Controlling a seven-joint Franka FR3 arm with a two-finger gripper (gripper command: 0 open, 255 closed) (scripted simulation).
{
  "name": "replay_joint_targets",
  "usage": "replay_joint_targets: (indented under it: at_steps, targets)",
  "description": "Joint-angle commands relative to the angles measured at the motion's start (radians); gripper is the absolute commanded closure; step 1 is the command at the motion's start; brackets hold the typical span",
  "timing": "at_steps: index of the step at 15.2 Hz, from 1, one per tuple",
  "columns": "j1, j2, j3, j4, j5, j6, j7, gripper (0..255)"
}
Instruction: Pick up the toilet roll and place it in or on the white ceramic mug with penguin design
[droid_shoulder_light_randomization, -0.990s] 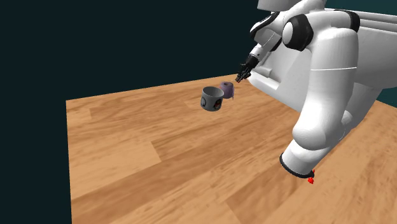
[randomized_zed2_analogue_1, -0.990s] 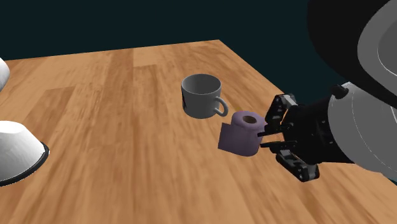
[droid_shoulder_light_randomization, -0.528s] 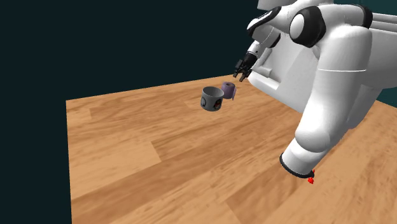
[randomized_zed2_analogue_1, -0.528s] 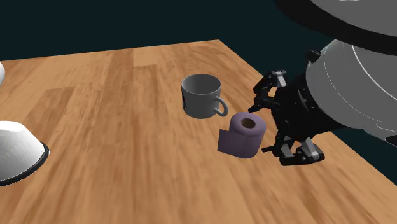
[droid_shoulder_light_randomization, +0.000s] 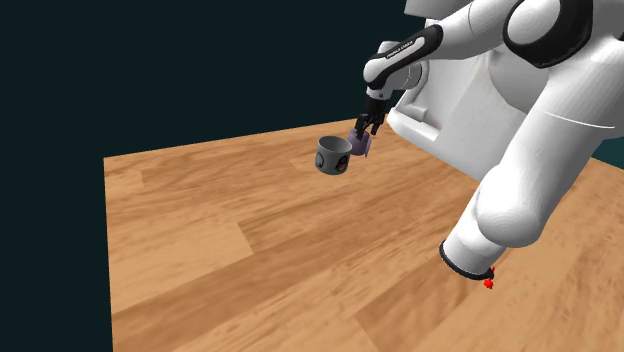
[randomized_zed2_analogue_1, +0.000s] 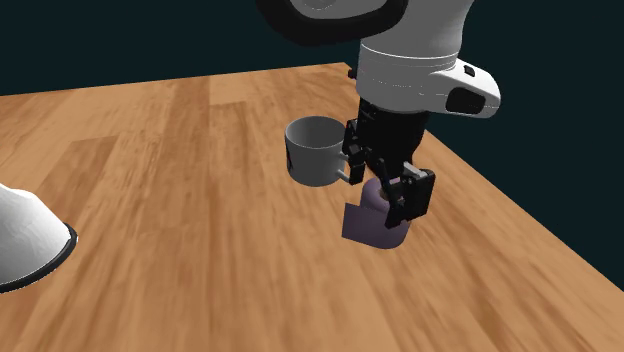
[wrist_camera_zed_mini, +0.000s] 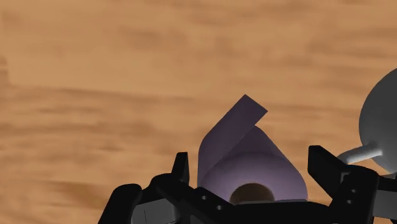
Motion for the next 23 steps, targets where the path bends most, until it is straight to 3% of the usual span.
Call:
replay_joint_targets:
  at_steps: [1,4,12,13,23]
  targets:
    - [0.002,0.012,0.002,-0.018,-0.002,0.034,0.002,0]
    - [-0.001,0.045,0.003,-0.036,0.023,0.08,-0.016,0]
    - [-0.001,0.045,0.004,-0.036,0.023,0.08,-0.016,0]
    - [-0.001,0.045,0.004,-0.036,0.023,0.08,-0.016,255]
    - [0.0,0.036,0.003,-0.032,0.015,0.067,-0.011,255]
